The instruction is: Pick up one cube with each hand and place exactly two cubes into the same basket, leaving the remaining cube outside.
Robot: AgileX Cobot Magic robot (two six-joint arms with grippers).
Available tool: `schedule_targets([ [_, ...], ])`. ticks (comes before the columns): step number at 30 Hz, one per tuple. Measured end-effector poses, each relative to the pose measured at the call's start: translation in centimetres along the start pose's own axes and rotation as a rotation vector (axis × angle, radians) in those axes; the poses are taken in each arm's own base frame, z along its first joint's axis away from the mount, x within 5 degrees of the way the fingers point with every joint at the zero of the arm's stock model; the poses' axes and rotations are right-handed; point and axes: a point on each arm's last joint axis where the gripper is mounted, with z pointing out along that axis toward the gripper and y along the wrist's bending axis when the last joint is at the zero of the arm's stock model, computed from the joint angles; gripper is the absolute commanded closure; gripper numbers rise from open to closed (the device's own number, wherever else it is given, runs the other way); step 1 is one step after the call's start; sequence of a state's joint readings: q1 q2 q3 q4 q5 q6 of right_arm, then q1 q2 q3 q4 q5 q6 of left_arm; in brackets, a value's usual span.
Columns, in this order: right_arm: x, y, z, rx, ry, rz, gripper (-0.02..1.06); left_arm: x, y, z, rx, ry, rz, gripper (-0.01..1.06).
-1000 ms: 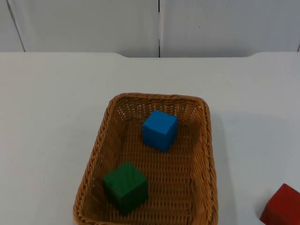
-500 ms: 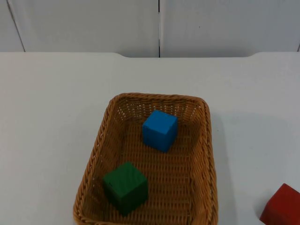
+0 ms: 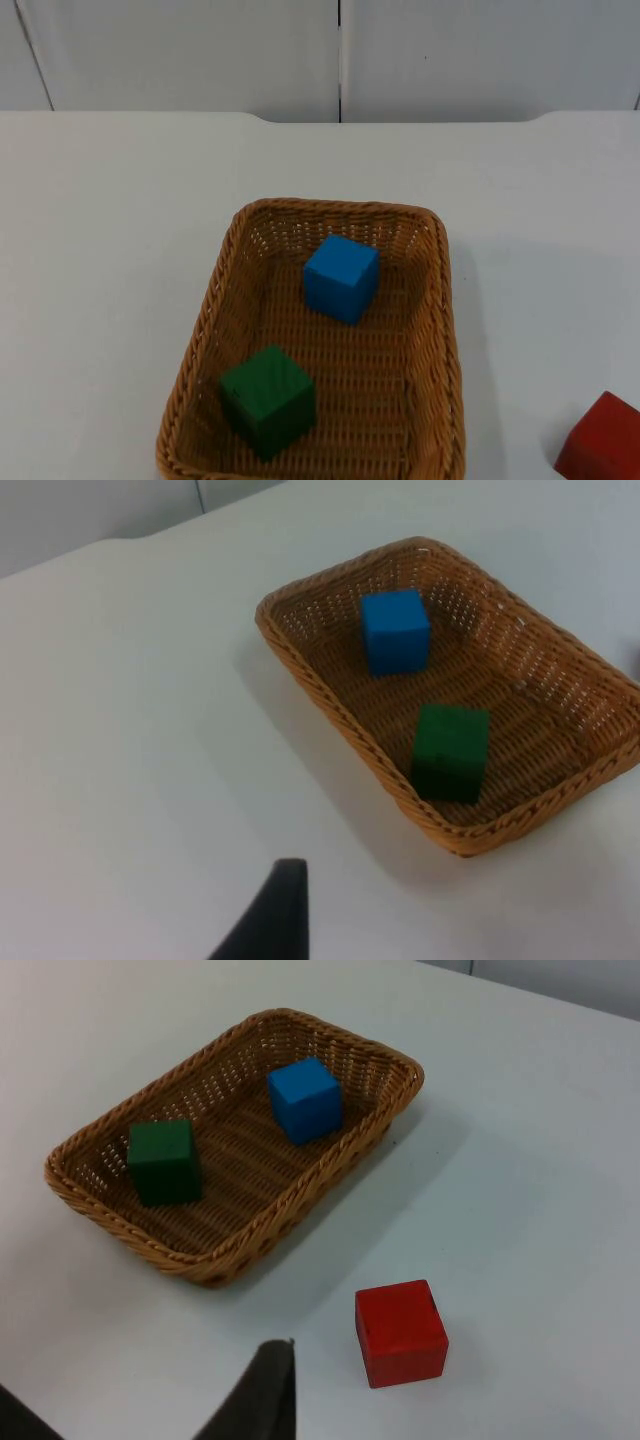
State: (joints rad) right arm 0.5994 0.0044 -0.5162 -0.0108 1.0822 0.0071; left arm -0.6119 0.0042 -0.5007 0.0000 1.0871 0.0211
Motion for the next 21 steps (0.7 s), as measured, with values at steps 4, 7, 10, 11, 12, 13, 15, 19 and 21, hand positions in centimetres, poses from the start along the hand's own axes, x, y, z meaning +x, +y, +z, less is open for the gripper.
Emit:
schedule_targets([
  [4,0.0,0.0,0.0,0.0,0.0,0.0,-0.01,0.0,0.0,0.0,0.0,0.0,-0.002,0.0],
  [7,0.0,0.0,0.0,0.0,0.0,0.0,-0.01,0.0,0.0,0.0,0.0,0.0,-0.002,0.0],
  [10,0.0,0.0,0.0,0.0,0.0,0.0,-0.01,0.0,0.0,0.0,0.0,0.0,-0.002,0.0],
  [11,0.0,0.0,0.0,0.0,0.0,0.0,-0.01,0.0,0.0,0.0,0.0,0.0,-0.002,0.0],
  [12,0.0,0.0,0.0,0.0,0.0,0.0,-0.01,0.0,0.0,0.0,0.0,0.0,-0.002,0.0],
  [13,0.0,0.0,0.0,0.0,0.0,0.0,-0.01,0.0,0.0,0.0,0.0,0.0,-0.002,0.0],
  [15,0.0,0.0,0.0,0.0,0.0,0.0,-0.01,0.0,0.0,0.0,0.0,0.0,-0.002,0.0],
  [19,0.0,0.0,0.0,0.0,0.0,0.0,-0.01,0.0,0.0,0.0,0.0,0.0,-0.002,0.0],
  [21,0.0,0.0,0.0,0.0,0.0,0.0,-0.01,0.0,0.0,0.0,0.0,0.0,-0.002,0.0],
])
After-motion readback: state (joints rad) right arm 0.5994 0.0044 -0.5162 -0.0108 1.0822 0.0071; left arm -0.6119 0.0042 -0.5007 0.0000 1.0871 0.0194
